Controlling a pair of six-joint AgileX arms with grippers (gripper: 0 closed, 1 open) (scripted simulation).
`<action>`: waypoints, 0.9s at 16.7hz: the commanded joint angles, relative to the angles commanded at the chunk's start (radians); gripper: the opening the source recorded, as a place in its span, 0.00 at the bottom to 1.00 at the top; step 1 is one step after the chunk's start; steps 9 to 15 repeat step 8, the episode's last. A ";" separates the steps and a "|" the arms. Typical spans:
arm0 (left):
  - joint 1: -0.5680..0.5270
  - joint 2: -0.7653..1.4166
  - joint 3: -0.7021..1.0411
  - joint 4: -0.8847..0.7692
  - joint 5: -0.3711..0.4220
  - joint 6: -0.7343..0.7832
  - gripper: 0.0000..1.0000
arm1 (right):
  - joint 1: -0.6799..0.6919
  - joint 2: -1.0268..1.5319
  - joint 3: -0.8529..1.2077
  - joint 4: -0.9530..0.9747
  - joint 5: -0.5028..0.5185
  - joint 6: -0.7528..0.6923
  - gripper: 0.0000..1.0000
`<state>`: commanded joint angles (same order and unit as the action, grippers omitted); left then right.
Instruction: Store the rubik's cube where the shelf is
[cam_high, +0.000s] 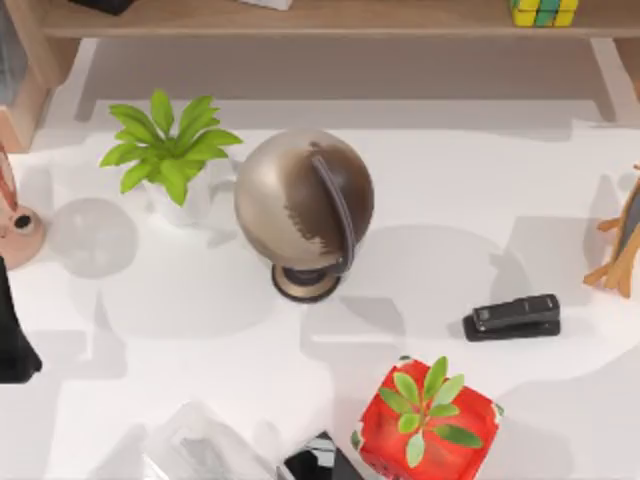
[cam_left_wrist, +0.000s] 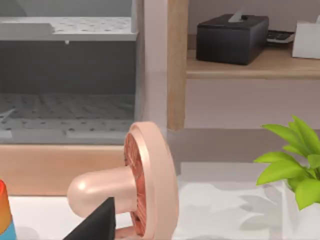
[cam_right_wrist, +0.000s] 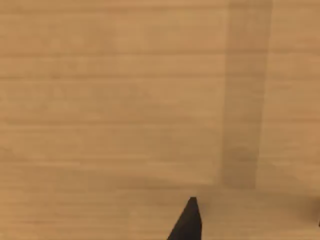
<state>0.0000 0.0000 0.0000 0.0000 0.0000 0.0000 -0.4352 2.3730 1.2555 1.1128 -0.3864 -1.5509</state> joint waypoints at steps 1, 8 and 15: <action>0.000 0.000 0.000 0.000 0.000 0.000 1.00 | 0.000 0.000 0.000 0.000 0.000 0.000 0.90; 0.000 0.000 0.000 0.000 0.000 0.000 1.00 | 0.000 0.000 0.000 0.000 0.000 0.000 1.00; 0.000 0.000 0.000 0.000 0.000 0.000 1.00 | 0.000 0.000 0.000 0.000 0.000 0.000 1.00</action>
